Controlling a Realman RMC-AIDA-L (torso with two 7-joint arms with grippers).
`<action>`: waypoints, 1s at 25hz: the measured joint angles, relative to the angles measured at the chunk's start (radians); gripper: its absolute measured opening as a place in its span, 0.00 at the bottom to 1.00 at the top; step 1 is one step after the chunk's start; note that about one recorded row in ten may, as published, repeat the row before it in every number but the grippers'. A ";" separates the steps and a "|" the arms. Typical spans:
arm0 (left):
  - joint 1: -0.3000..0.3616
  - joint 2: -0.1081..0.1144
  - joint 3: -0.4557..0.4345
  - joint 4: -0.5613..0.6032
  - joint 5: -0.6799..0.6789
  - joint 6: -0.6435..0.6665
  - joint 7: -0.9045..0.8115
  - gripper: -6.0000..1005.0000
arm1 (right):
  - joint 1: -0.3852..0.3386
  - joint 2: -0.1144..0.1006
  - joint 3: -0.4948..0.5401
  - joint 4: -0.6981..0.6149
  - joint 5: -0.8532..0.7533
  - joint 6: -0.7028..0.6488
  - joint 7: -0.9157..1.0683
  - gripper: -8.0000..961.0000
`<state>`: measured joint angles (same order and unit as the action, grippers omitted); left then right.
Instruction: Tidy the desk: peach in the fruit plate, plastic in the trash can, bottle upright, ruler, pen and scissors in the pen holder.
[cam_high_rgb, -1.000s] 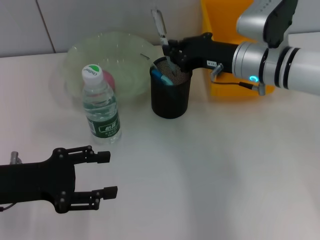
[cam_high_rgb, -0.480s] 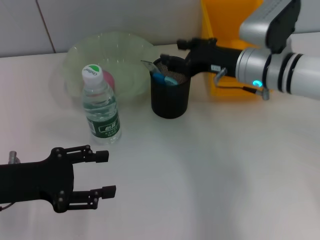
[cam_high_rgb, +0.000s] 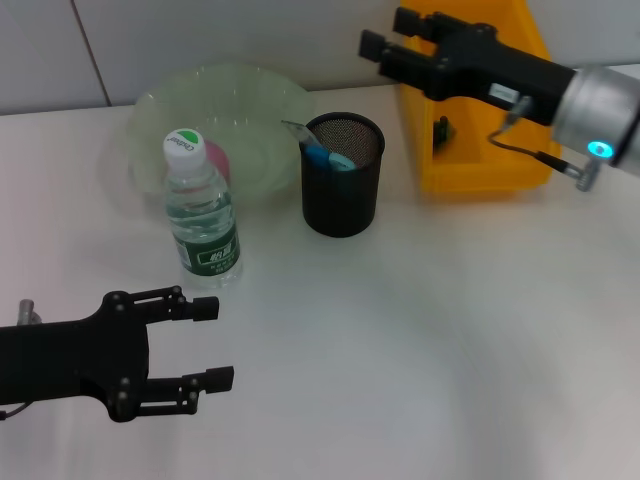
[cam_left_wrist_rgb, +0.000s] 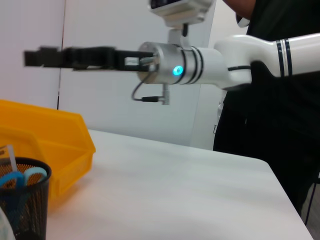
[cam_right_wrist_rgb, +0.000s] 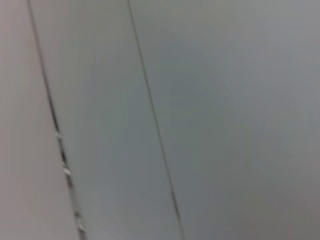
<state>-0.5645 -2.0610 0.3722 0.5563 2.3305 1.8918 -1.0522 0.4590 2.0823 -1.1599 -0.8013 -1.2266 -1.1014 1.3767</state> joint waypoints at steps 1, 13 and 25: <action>0.000 0.000 0.000 0.000 -0.002 0.002 0.000 0.76 | -0.006 0.000 0.017 0.009 0.005 -0.038 0.000 0.68; 0.000 0.005 0.001 0.001 -0.014 0.004 -0.015 0.76 | -0.069 -0.059 0.079 0.091 -0.105 -0.393 -0.025 0.68; -0.022 0.033 0.005 -0.008 -0.029 0.040 -0.106 0.76 | -0.018 -0.152 0.101 0.099 -0.474 -0.536 0.187 0.68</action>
<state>-0.5862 -2.0275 0.3769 0.5487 2.3012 1.9321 -1.1584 0.4406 1.9305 -1.0588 -0.7024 -1.7002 -1.6373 1.5637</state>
